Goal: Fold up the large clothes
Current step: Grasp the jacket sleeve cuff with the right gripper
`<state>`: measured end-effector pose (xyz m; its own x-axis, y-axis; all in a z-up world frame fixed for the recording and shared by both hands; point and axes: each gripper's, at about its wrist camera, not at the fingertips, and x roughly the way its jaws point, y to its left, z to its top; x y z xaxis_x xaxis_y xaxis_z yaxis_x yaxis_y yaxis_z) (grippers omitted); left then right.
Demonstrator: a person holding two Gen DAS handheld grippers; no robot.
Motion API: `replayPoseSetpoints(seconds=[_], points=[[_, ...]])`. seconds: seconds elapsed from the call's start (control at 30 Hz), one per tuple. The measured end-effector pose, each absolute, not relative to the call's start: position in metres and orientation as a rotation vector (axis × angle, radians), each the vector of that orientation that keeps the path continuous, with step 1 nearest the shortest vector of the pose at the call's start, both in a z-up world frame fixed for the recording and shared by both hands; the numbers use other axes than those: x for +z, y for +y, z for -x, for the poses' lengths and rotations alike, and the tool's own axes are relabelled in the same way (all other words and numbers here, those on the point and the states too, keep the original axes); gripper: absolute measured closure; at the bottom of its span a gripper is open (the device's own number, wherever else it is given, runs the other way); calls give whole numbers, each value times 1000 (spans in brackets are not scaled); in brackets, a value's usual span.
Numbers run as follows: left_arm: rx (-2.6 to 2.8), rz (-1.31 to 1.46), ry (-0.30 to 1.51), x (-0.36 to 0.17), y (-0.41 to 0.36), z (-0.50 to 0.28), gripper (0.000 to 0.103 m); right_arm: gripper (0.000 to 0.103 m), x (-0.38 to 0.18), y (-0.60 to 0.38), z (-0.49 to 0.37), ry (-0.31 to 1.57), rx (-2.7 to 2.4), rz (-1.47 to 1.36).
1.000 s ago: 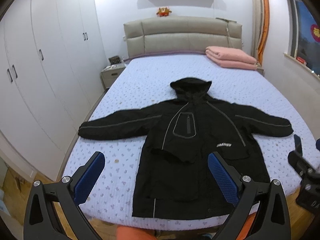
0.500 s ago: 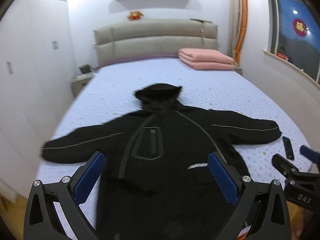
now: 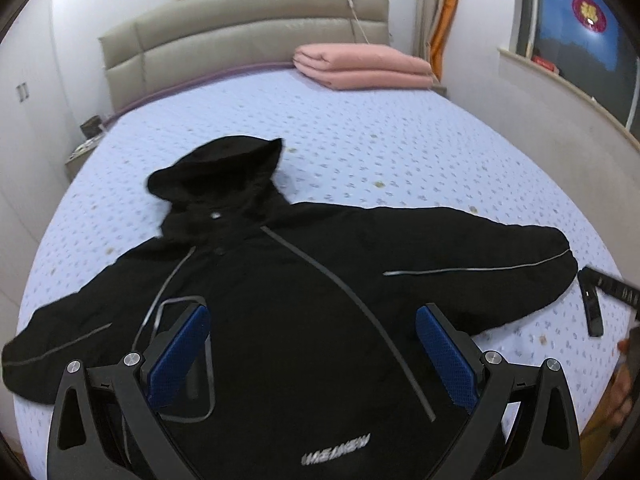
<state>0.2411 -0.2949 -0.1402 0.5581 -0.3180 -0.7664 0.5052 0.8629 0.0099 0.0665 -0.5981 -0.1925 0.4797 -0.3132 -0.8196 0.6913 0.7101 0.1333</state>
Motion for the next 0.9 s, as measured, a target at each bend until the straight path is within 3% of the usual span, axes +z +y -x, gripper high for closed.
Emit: replayPoseSetpoints(seconds=[0.33, 0.47, 0.7, 0.8, 0.83, 0.87, 0.9], points=[[-550, -310, 944, -169, -374, -266, 0, 5, -255, -765, -48, 963, -689, -785], [-558, -333, 961, -187, -400, -270, 0, 27, -286, -801, -48, 975, -657, -883], [-576, -353, 991, -212, -431, -273, 0, 46, -329, -831, -62, 969, -614, -1024], [-589, -360, 1000, -223, -438, -274, 0, 60, -334, -831, -72, 949, -597, -1026], [-592, -362, 1003, -226, -440, -275, 0, 83, -331, -830, -76, 944, -588, -1011], [-593, -362, 1008, -230, -441, -276, 0, 93, -330, -828, -77, 933, -568, -1008], [-591, -365, 1014, -233, -441, -278, 0, 93, -325, -825, -79, 917, -556, -1001]])
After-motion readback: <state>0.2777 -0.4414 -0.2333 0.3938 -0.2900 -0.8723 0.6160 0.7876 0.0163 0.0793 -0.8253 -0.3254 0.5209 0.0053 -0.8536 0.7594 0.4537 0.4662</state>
